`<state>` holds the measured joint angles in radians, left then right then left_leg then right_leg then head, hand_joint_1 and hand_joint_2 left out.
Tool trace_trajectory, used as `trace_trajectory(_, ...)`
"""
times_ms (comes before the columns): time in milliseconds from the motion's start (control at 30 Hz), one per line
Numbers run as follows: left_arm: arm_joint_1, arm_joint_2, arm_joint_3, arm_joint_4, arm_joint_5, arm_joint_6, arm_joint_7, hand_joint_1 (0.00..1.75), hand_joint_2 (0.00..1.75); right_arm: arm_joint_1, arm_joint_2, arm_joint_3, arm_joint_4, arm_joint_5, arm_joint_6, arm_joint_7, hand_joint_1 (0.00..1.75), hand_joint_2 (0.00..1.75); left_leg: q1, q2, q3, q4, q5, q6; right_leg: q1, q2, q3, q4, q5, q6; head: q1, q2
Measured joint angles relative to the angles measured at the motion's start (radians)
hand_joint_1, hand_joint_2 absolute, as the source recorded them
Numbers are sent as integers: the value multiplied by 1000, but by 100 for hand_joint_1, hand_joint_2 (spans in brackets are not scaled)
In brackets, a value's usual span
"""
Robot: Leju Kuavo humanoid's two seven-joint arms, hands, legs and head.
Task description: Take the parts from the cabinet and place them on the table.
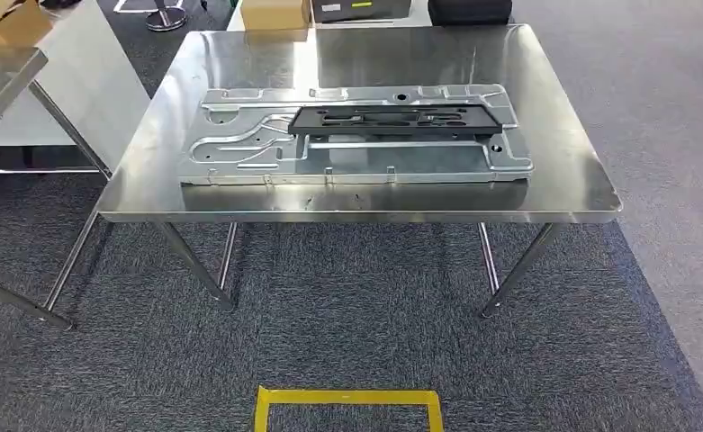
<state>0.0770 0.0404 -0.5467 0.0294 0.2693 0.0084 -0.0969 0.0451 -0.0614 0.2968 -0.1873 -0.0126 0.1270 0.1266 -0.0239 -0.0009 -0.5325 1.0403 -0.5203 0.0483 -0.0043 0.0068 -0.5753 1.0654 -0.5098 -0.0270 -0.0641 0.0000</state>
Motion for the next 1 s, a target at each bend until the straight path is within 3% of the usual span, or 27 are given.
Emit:
trace_trajectory(100, -2, 6, 1, 0, -1, -1, -2, 0, 0, -5, 10, -8, 7, 2, -1, -4, 0, 0, -8, 2, -2, -9, 11, 0, -7, 0, -5, -4, 8, 13, -2, 0)
trace_trajectory(133, -1, 8, 1, 0, -3, -1, -2, 0, 0, -5, 12, -8, 9, 2, -4, -7, 0, 0, -9, 2, 1, -19, 17, 4, -7, 0, -1, -9, 11, 18, -1, 0)
trace_trajectory(167, -1, 7, 1, 0, -5, -1, -3, 0, 0, -6, 13, -9, 10, 3, -7, -10, 0, 0, 4, 4, 15, -50, 34, 7, -2, 0, 2, -8, 5, 22, -1, 0)
trace_trajectory(200, -3, 6, 1, 0, -6, -3, -5, 0, 0, -6, 12, -10, 12, 4, -7, -12, 0, 0, 3, 12, 21, -63, 41, 6, -4, -1, -4, 10, -11, 23, -1, 0)
trace_trajectory(233, -5, 6, 1, 0, -7, -4, -5, 0, 0, -7, 12, -11, 13, 5, -9, -16, 0, 0, 4, 12, 19, -65, 44, 11, -1, -1, -28, 60, -48, 26, 0, 0)
trace_trajectory(300, -7, 6, 2, 0, -8, -4, -6, 0, 0, -9, 13, -11, 15, 7, -13, -17, 0, 0, 4, 14, 11, -61, 45, 13, -7, -1, -98, 206, -119, 35, 0, 0)
trace_trajectory(333, -8, 7, 2, 0, -9, -4, -6, 0, 0, -8, 12, -11, 17, 7, -14, -17, 0, 0, 4, 14, 9, -58, 44, 12, -9, -2, -116, 243, -128, 39, 0, 0)
trace_trajectory(367, -10, 7, 2, 0, -9, -4, -6, 0, 0, -8, 12, -12, 19, 7, -15, -17, 0, 0, 5, 14, 5, -53, 43, 12, -10, -2, -119, 249, -114, 43, 0, 0)
trace_trajectory(400, -10, 6, 2, 0, -9, -4, -6, 0, 0, -7, 12, -12, 20, 7, -16, -17, 0, 0, 7, 14, 2, -48, 41, 10, -13, -3, -98, 209, -81, 46, 0, 0)
trace_trajectory(467, -10, 6, 2, 0, -9, -4, -6, 0, 0, -8, 11, -12, 22, 7, -18, -18, 0, 0, 9, 14, 0, -32, 32, 3, -19, -9, -9, 42, 4, 51, 0, 0)
trace_trajectory(500, -10, 6, 2, 0, -9, -4, -6, 0, 0, -10, 11, -12, 22, 7, -18, -19, 0, 0, 9, 14, -5, -22, 25, -3, -18, -12, 12, -1, -12, 45, 0, 0)
trace_trajectory(533, -11, 6, 2, 0, -10, -4, -6, 0, 0, -10, 11, -13, 23, 7, -19, -20, 0, 0, 3, 14, -11, -9, 19, -11, -10, -8, 9, -7, -4, 39, 0, 0)
trace_trajectory(633, -12, 6, 2, 0, -10, -6, -6, 0, 0, -7, 11, -13, 26, 3, -16, -29, 0, 0, 8, 14, -12, -11, 23, -22, -7, -6, 5, -5, -1, 24, -1, 0)
trace_trajectory(700, -12, 6, 2, 0, -11, -10, -6, 0, 0, -5, 12, -14, 29, 0, -15, -35, 0, 0, 11, 9, -19, 11, -1, -35, -15, -7, 10, -21, 9, 9, -1, 0)
trace_trajectory(733, -12, 6, 2, 0, -11, -13, -4, 0, 0, -5, 11, -15, 30, -2, -13, -37, 0, 0, 14, 8, -39, 57, -35, -42, -15, -7, 9, -23, 12, 5, -1, 0)
trace_trajectory(800, -12, 6, 2, 0, -12, -19, -2, 0, 0, -3, 11, -19, 33, -6, -3, -40, 0, 0, 25, 8, -110, 216, -114, -53, -13, -7, 5, -23, 13, 4, -1, 0)
trace_trajectory(833, -12, 6, 2, 0, -13, -23, 0, 0, 0, -2, 11, -21, 36, -8, 2, -42, 0, 0, 30, 8, -142, 286, -138, -57, -13, -7, 4, -23, 13, 4, -1, 0)
trace_trajectory(867, -11, 6, 2, 0, -14, -25, 1, 0, 0, -1, 11, -21, 37, -8, 2, -43, 0, 0, 34, 8, -150, 303, -130, -60, -13, -7, 4, -23, 13, 4, -1, 0)
trace_trajectory(900, -11, 6, 2, 0, -14, -26, 2, 0, 0, 0, 11, -22, 38, -8, 2, -43, 0, 0, 38, 8, -133, 271, -100, -63, -14, -6, 6, -23, 13, 4, -1, 0)
trace_trajectory(967, -12, 6, 2, 0, -15, -26, 2, 0, 0, 1, 12, -23, 39, -8, 2, -44, 0, 0, 46, 8, -54, 110, -10, -65, -17, -3, 11, -21, 11, 8, -1, 0)
trace_trajectory(1000, -12, 6, 2, 0, -15, -28, 2, 0, 0, 1, 11, -24, 40, -8, 2, -44, 0, 0, 51, 5, -9, 14, 22, -68, -18, -2, 13, -20, 9, 14, -1, 0)
